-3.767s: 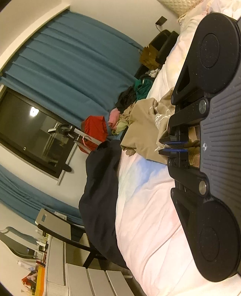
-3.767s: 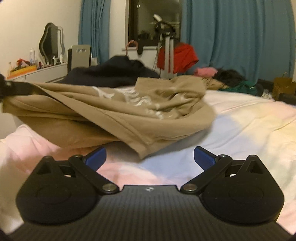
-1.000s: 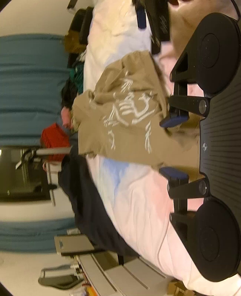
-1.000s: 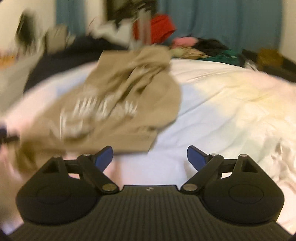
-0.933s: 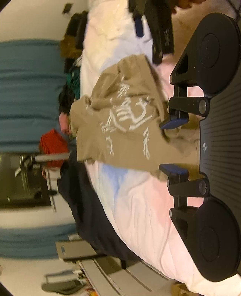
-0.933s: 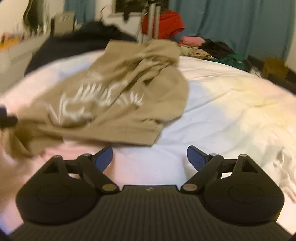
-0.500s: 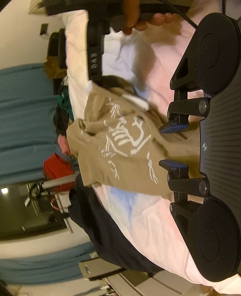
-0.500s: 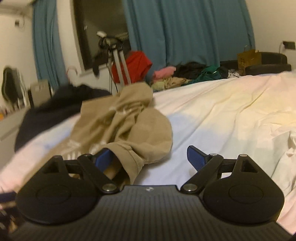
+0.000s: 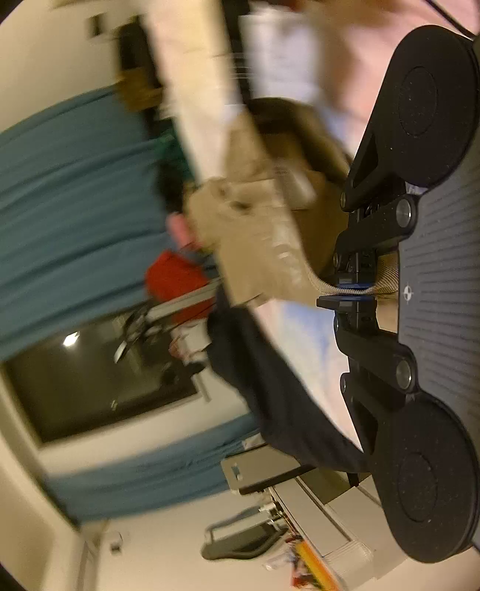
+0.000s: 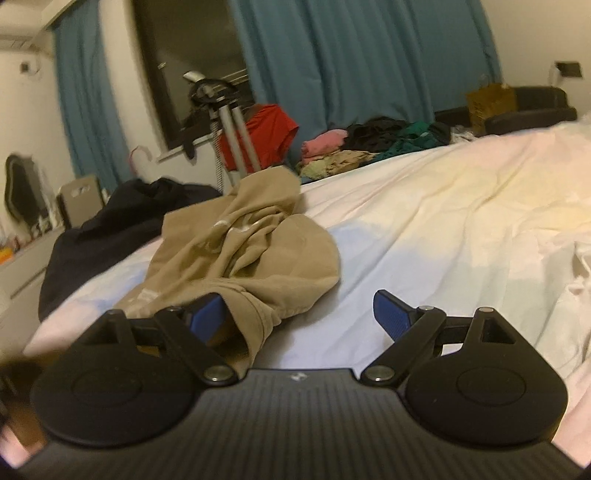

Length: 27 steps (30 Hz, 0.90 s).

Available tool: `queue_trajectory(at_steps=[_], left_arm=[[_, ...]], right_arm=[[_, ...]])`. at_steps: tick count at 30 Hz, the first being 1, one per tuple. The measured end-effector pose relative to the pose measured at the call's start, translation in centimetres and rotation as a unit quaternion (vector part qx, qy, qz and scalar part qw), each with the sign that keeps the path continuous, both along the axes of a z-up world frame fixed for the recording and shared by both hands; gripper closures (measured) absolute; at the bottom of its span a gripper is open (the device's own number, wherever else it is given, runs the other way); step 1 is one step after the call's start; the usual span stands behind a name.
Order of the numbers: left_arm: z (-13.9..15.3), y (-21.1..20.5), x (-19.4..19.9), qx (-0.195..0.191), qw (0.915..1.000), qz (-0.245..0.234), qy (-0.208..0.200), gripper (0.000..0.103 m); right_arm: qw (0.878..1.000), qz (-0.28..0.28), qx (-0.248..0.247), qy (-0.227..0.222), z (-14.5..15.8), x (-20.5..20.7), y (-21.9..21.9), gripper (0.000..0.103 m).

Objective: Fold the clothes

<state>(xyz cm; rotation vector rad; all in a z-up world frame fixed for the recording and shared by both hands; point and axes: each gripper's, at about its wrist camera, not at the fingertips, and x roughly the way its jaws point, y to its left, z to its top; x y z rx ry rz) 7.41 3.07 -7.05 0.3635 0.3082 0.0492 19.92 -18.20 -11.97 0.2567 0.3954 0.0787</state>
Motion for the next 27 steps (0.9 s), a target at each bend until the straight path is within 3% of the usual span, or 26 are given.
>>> queue_trajectory(at_steps=[4, 6, 10, 12, 14, 17, 24, 27], left_arm=[[1.0, 0.7, -0.7, -0.027, 0.9993, 0.003, -0.026, 0.099], [1.2, 0.9, -0.9, -0.037, 0.9989, 0.003, -0.028, 0.099], [1.0, 0.9, -0.8, -0.036, 0.9993, 0.004, -0.009, 0.099], [0.4, 0.7, -0.5, -0.038, 0.9992, 0.000, 0.016, 0.099], [-0.6, 0.2, -0.1, -0.028, 0.9988, -0.008, 0.040, 0.099], [-2.1, -0.5, 0.9, -0.006, 0.9968, -0.016, 0.077, 0.097], [-6.0, -1.0, 3.4, 0.026, 0.9855, -0.023, 0.166, 0.072], [-6.7, -1.2, 3.6, 0.056, 0.9835, -0.010, 0.172, 0.067]], right_arm=[[0.995, 0.012, -0.095, 0.017, -0.3, 0.6, 2.6, 0.014], [0.992, 0.006, -0.119, 0.043, -0.9, 1.3, 3.1, 0.014], [0.997, -0.044, -0.058, 0.029, -0.9, 1.2, 0.9, 0.015], [0.996, -0.077, -0.032, -0.011, -0.1, 0.3, -0.2, 0.015], [0.993, -0.103, -0.025, -0.058, 0.9, -0.9, -0.8, 0.015], [0.988, -0.122, -0.035, -0.089, 1.6, -1.9, -0.7, 0.015], [0.986, -0.131, -0.038, -0.094, 1.9, -2.1, -1.1, 0.015], [0.988, -0.128, -0.037, -0.082, 1.7, -1.6, -1.1, 0.015]])
